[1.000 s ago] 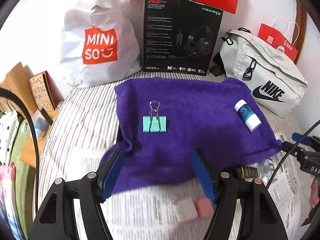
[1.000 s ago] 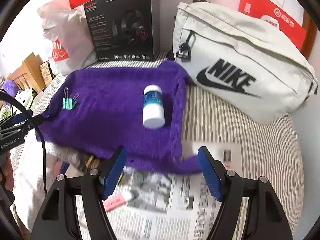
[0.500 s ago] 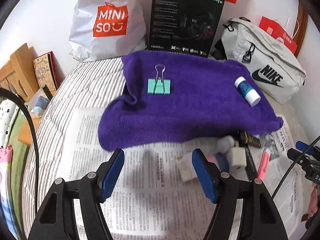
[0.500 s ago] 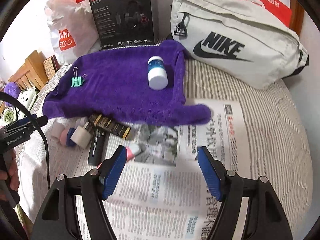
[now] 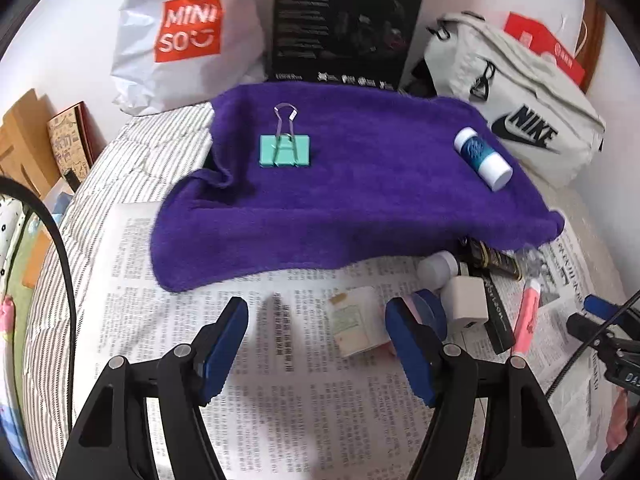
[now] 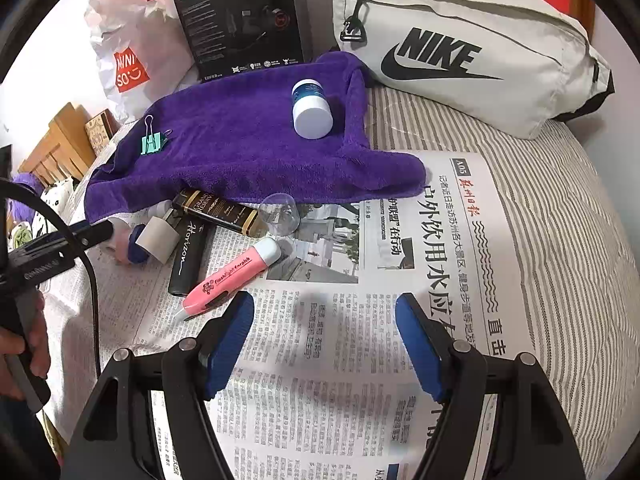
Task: Organize rigid objects
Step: 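Grasp the white tape roll with the left gripper while the right moves toward the clear plastic cup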
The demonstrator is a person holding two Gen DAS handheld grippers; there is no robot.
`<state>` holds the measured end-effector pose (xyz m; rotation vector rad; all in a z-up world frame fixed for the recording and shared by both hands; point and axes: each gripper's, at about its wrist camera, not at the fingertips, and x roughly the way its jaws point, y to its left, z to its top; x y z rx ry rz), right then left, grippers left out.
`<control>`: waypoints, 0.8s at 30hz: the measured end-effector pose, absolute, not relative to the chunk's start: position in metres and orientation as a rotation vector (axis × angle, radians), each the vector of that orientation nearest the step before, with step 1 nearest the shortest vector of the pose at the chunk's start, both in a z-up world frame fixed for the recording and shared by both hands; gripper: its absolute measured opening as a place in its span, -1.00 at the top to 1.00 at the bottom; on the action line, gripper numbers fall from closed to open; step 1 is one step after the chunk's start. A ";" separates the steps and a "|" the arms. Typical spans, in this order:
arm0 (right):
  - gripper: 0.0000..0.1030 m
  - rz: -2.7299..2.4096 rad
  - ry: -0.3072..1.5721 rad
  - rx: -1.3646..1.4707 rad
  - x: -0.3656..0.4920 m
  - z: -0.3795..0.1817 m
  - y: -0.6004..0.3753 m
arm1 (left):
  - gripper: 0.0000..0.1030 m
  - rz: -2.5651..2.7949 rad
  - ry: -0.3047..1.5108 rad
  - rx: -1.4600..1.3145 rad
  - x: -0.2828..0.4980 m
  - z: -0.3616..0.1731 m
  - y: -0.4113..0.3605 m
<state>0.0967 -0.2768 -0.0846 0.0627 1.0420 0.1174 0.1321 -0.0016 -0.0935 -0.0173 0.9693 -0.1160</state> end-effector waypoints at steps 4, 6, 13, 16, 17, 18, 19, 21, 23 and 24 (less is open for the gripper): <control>-0.41 0.120 1.048 0.064 0.096 -0.086 -0.277 | -0.36 -0.111 0.964 0.000 0.132 -0.093 -0.004; -0.41 0.119 1.050 0.058 0.096 -0.087 -0.276 | -0.36 -0.094 0.969 0.008 0.132 -0.095 -0.001; -0.41 0.128 1.040 0.058 0.099 -0.085 -0.270 | -0.36 -0.072 0.977 0.024 0.131 -0.101 0.008; -0.41 0.136 1.041 0.049 0.100 -0.086 -0.266 | -0.35 -0.091 0.959 0.039 0.132 -0.101 0.004; -0.41 0.137 1.041 0.044 0.100 -0.087 -0.264 | -0.35 -0.099 0.954 0.048 0.133 -0.101 0.001; -0.41 0.138 1.042 0.040 0.101 -0.087 -0.263 | -0.34 -0.102 0.953 0.054 0.133 -0.101 0.000; -0.41 0.138 1.043 0.036 0.102 -0.087 -0.263 | -0.26 -0.107 0.950 0.060 0.134 -0.101 -0.002; -0.41 0.137 1.037 0.033 0.103 -0.086 -0.263 | 0.05 -0.124 0.949 0.075 0.134 -0.101 -0.006; -0.41 0.131 1.033 0.024 0.107 -0.086 -0.263 | 0.20 -0.133 0.956 0.083 0.135 -0.102 -0.009; -0.41 0.125 1.031 0.018 0.108 -0.086 -0.263 | 0.27 -0.136 0.958 0.086 0.135 -0.102 -0.009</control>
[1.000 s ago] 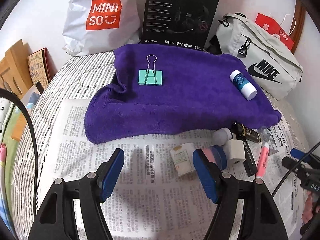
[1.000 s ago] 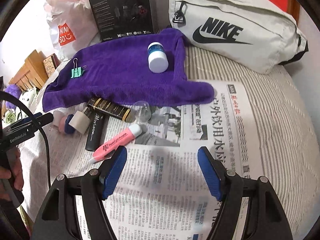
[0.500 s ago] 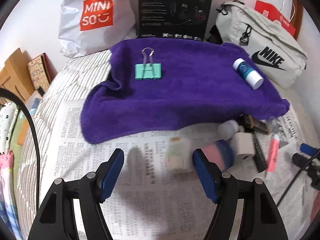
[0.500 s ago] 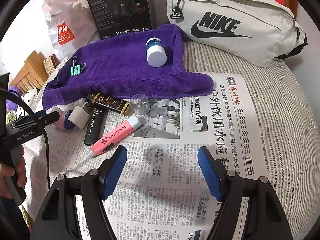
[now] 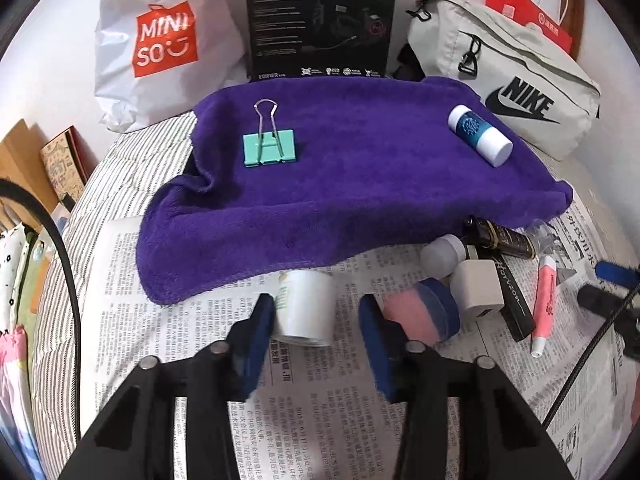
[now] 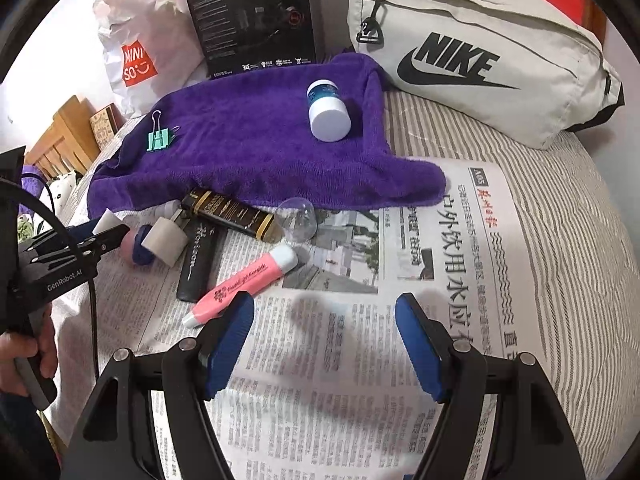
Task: Organize rigid objects
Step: 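Grasp the white tape roll with the left gripper while the right moves toward the clear plastic cup, then lift the tape roll with the left gripper while the right grasps the clear plastic cup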
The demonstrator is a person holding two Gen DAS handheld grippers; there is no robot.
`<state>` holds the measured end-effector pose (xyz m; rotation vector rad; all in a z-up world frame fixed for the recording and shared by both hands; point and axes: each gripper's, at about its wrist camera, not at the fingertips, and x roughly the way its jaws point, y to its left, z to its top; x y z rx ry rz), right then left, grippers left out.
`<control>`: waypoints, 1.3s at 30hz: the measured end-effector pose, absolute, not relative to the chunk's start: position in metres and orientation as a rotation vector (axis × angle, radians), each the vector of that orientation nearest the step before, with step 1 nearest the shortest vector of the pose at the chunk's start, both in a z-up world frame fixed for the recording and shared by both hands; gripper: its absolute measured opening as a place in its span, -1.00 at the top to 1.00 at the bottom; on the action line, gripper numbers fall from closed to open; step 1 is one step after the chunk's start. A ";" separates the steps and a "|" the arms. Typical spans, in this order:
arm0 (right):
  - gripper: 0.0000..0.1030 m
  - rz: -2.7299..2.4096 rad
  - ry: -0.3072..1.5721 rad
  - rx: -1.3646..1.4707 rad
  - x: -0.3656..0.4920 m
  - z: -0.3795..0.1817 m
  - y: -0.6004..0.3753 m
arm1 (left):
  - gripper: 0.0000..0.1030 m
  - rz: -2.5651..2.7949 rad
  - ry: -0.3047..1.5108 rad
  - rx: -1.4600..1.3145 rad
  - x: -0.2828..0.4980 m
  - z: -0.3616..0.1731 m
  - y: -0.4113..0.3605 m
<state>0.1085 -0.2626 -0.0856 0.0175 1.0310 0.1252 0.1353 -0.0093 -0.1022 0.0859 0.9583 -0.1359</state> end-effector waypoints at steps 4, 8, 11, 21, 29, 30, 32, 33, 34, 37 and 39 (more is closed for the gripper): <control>-0.40 0.113 1.021 0.006 0.120 -0.087 -0.262 | 0.41 -0.145 0.957 0.078 0.133 -0.105 -0.007; -0.28 0.121 1.011 -0.008 0.133 -0.090 -0.256 | 0.42 -0.150 0.949 0.073 0.132 -0.105 -0.005; -0.26 0.138 1.009 -0.013 0.141 -0.093 -0.251 | 0.42 -0.154 0.947 0.082 0.132 -0.106 -0.006; -0.08 0.148 0.985 -0.047 0.155 -0.107 -0.242 | 0.42 -0.156 0.943 0.073 0.132 -0.105 -0.005; -0.06 0.149 0.960 -0.081 0.157 -0.108 -0.239 | 0.42 -0.148 0.931 0.071 0.130 -0.105 -0.005; -0.05 0.151 0.957 -0.084 0.157 -0.108 -0.239 | 0.42 -0.148 0.929 0.071 0.130 -0.106 -0.005; -0.02 0.161 0.946 -0.091 0.156 -0.109 -0.239 | 0.42 -0.146 0.924 0.072 0.130 -0.106 -0.005; 0.01 0.169 0.946 -0.090 0.156 -0.109 -0.239 | 0.42 -0.146 0.923 0.072 0.130 -0.106 -0.005; 0.11 0.184 0.947 -0.086 0.155 -0.108 -0.238 | 0.42 -0.146 0.923 0.072 0.130 -0.106 -0.006; 0.48 0.193 0.947 -0.094 0.156 -0.107 -0.239 | 0.42 -0.153 0.922 0.072 0.130 -0.106 -0.005; 0.48 0.200 0.951 -0.081 0.156 -0.106 -0.241 | 0.42 -0.156 0.924 0.069 0.130 -0.106 -0.004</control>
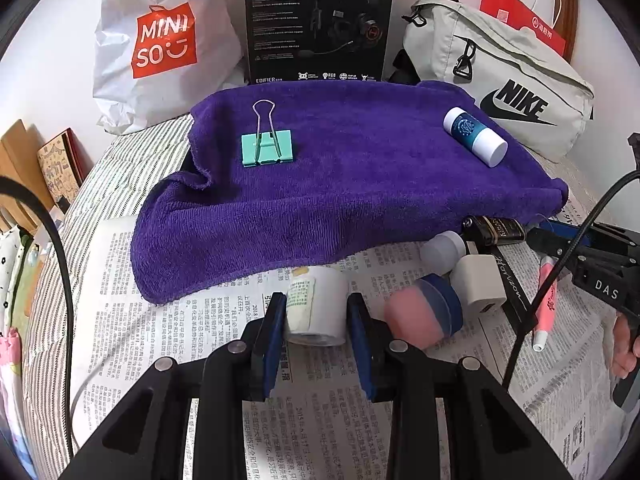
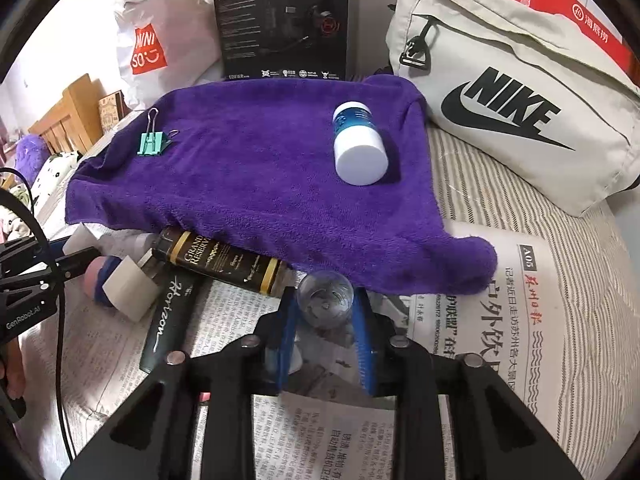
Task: Organize rigid objects
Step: 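Lift the tape roll with the left gripper while the right grasps the clear plastic cup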
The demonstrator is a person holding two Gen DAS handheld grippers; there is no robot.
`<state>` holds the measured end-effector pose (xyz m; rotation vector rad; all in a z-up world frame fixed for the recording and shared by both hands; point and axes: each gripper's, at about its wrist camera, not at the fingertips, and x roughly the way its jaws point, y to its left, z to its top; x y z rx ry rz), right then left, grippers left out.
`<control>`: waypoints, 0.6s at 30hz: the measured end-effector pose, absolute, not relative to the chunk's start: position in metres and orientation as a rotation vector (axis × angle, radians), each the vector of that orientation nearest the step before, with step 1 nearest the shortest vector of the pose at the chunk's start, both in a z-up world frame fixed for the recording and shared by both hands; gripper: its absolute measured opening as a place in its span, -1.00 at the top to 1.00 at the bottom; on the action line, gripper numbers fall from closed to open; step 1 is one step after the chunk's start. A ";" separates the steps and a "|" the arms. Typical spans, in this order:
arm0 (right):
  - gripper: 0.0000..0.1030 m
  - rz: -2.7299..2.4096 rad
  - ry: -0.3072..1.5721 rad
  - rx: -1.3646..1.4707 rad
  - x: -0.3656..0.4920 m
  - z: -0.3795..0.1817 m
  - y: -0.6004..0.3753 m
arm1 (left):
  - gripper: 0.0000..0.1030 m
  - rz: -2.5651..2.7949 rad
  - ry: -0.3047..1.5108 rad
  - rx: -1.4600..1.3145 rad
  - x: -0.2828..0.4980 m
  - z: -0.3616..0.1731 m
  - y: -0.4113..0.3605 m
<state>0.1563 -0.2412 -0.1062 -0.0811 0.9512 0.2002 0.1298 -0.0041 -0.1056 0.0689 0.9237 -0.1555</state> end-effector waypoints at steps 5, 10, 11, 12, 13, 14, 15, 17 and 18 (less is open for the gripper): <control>0.48 0.209 0.957 -0.057 0.152 -0.104 -0.247 | 0.45 -0.153 0.927 0.069 0.128 -0.105 -0.003; 0.48 0.205 0.961 -0.034 0.147 -0.099 -0.254 | 0.45 -0.146 0.928 0.041 0.126 -0.103 0.004; 0.48 0.203 0.961 -0.035 0.146 -0.097 -0.254 | 0.45 -0.147 0.929 0.031 0.126 -0.102 0.007; 0.48 0.204 0.960 -0.037 0.146 -0.095 -0.255 | 0.45 -0.150 0.928 0.026 0.126 -0.101 0.008; 0.48 0.206 0.959 -0.039 0.145 -0.093 -0.255 | 0.45 -0.152 0.926 0.023 0.125 -0.101 0.010; 0.48 0.210 0.957 -0.038 0.144 -0.092 -0.255 | 0.45 -0.152 0.924 0.016 0.125 -0.099 0.012; 0.48 0.212 0.956 -0.039 0.144 -0.090 -0.255 | 0.45 -0.152 0.924 0.013 0.125 -0.098 0.013; 0.48 0.211 0.954 -0.045 0.144 -0.087 -0.254 | 0.46 -0.151 0.922 0.008 0.125 -0.095 0.015; 0.48 0.212 0.953 -0.046 0.144 -0.086 -0.254 | 0.46 -0.148 0.918 0.004 0.125 -0.094 0.017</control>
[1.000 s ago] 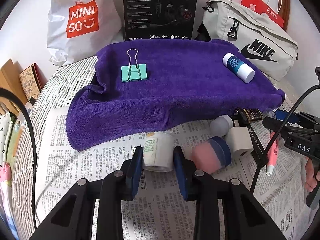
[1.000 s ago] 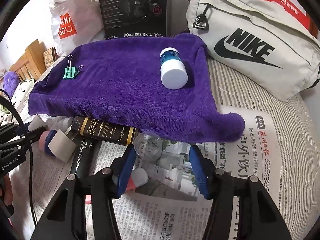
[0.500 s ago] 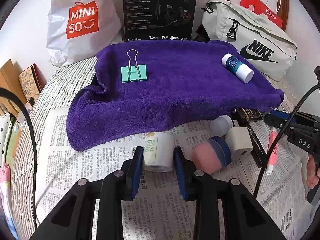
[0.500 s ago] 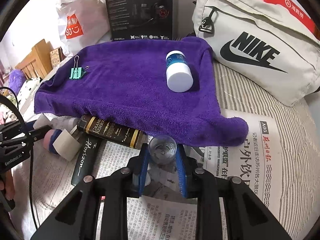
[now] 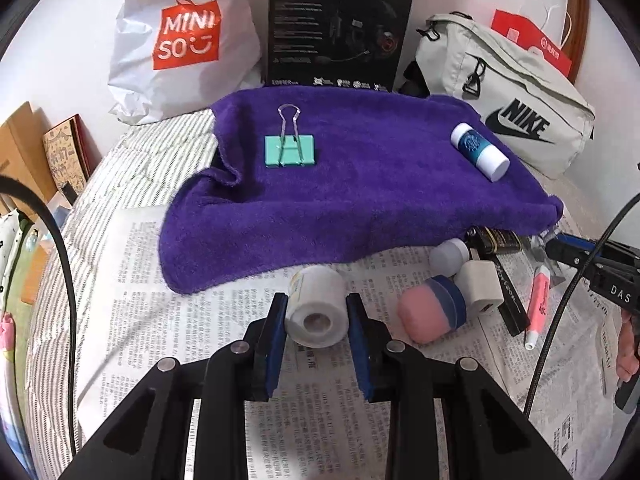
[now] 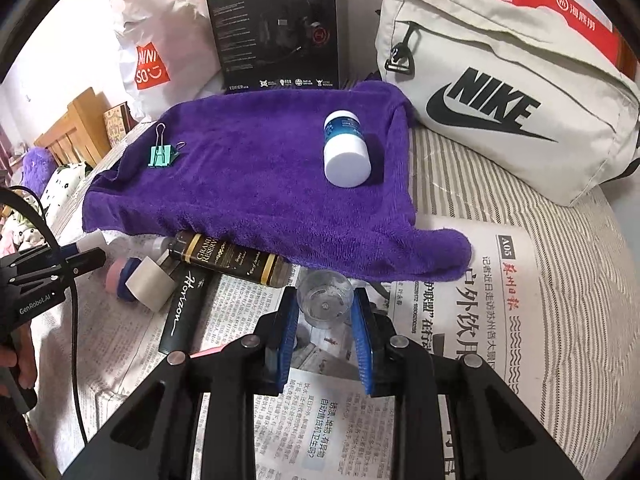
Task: Organize rigid objects
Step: 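Lift the tape roll with the left gripper while the right grasps the clear plastic cup, then place the tape roll beside the clip with the left gripper while the right sets the cup beside the bottle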
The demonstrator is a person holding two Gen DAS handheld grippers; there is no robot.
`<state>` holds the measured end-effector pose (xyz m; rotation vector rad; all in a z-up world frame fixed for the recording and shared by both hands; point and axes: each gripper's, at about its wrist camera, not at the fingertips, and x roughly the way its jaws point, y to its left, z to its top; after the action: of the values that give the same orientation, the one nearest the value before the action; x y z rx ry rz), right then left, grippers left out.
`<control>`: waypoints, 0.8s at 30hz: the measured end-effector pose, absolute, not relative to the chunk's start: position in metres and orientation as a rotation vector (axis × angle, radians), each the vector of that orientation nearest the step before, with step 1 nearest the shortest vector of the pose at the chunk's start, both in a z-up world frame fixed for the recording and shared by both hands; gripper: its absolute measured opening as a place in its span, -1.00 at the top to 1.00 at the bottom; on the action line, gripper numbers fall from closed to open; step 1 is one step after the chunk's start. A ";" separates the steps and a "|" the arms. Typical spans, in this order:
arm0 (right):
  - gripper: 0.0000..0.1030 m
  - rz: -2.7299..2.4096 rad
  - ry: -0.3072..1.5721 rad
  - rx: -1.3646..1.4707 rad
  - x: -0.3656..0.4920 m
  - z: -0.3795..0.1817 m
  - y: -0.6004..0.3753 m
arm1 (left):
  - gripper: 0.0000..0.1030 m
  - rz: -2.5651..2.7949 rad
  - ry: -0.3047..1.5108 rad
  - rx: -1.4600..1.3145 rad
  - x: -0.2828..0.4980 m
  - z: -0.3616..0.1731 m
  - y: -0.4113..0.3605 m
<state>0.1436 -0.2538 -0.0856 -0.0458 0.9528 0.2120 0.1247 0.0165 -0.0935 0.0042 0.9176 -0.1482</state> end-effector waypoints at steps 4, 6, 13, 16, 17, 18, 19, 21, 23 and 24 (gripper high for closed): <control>0.48 0.228 0.944 -0.040 0.144 -0.081 -0.251 | 0.46 -0.153 0.912 -0.009 0.125 -0.088 0.020; 0.48 0.234 0.943 -0.042 0.144 -0.079 -0.250 | 0.46 -0.149 0.907 -0.005 0.125 -0.085 0.021; 0.48 0.255 0.926 -0.039 0.147 -0.068 -0.246 | 0.46 -0.150 0.886 -0.008 0.127 -0.072 0.022; 0.48 0.259 0.918 -0.046 0.149 -0.062 -0.244 | 0.46 -0.148 0.882 -0.013 0.129 -0.068 0.022; 0.48 0.261 0.916 -0.046 0.149 -0.061 -0.243 | 0.46 -0.149 0.881 -0.016 0.130 -0.066 0.023; 0.48 0.262 0.914 -0.047 0.150 -0.059 -0.243 | 0.46 -0.151 0.880 -0.021 0.130 -0.064 0.024; 0.48 0.264 0.911 -0.047 0.152 -0.057 -0.243 | 0.46 -0.152 0.878 -0.024 0.131 -0.063 0.024; 0.48 0.264 0.911 -0.046 0.155 -0.056 -0.244 | 0.46 -0.144 0.876 -0.028 0.133 -0.060 0.026; 0.48 0.258 0.914 -0.040 0.160 -0.055 -0.246 | 0.46 -0.146 0.877 -0.030 0.136 -0.057 0.027; 0.48 0.257 0.916 -0.037 0.163 -0.054 -0.247 | 0.46 -0.142 0.876 -0.030 0.137 -0.056 0.027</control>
<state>0.1625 -0.2469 -0.0544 -0.0365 0.9158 0.2568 0.1368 0.0273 -0.0563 -0.0304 0.8759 -0.1421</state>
